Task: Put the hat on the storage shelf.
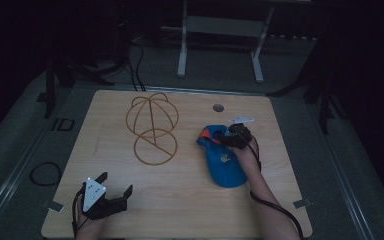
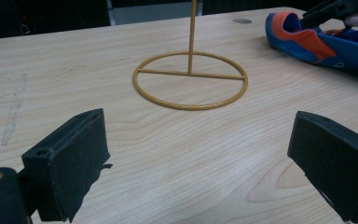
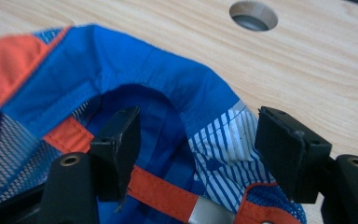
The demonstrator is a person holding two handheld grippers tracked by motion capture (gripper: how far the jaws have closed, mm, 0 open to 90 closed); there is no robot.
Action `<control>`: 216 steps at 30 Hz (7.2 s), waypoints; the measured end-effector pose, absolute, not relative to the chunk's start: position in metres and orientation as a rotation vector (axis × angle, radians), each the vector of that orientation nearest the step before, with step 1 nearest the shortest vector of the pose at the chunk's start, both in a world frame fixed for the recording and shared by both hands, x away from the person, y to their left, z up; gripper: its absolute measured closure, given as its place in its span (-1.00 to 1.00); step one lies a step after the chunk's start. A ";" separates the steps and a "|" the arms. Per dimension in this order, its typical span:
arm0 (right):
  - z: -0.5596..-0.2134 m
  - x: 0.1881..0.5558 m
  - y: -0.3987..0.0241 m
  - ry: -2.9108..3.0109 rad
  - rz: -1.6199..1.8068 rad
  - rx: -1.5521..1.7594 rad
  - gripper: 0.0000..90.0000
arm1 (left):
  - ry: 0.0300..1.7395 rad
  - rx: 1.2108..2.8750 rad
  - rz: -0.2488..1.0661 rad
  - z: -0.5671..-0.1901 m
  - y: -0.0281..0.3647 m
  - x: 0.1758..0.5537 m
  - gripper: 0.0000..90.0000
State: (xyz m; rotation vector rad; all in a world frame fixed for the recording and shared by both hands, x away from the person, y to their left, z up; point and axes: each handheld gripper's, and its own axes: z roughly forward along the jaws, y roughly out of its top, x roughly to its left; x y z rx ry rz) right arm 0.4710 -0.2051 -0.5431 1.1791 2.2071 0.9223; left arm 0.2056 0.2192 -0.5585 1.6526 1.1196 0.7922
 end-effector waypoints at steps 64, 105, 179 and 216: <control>-0.416 0.360 -0.211 2.040 1.228 0.874 0.94 | 0.948 1.742 0.595 -0.485 0.179 0.207 -0.86; -0.395 0.300 -0.174 2.024 1.297 0.639 0.94 | 0.793 1.943 0.473 -0.389 0.035 0.312 -0.08; -0.397 0.226 -0.181 2.278 1.690 0.398 0.14 | -0.124 1.483 0.401 -0.385 0.098 0.282 0.98; -0.367 0.238 -0.222 2.073 1.634 0.570 1.00 | -0.032 1.770 0.424 -0.389 0.102 0.277 0.60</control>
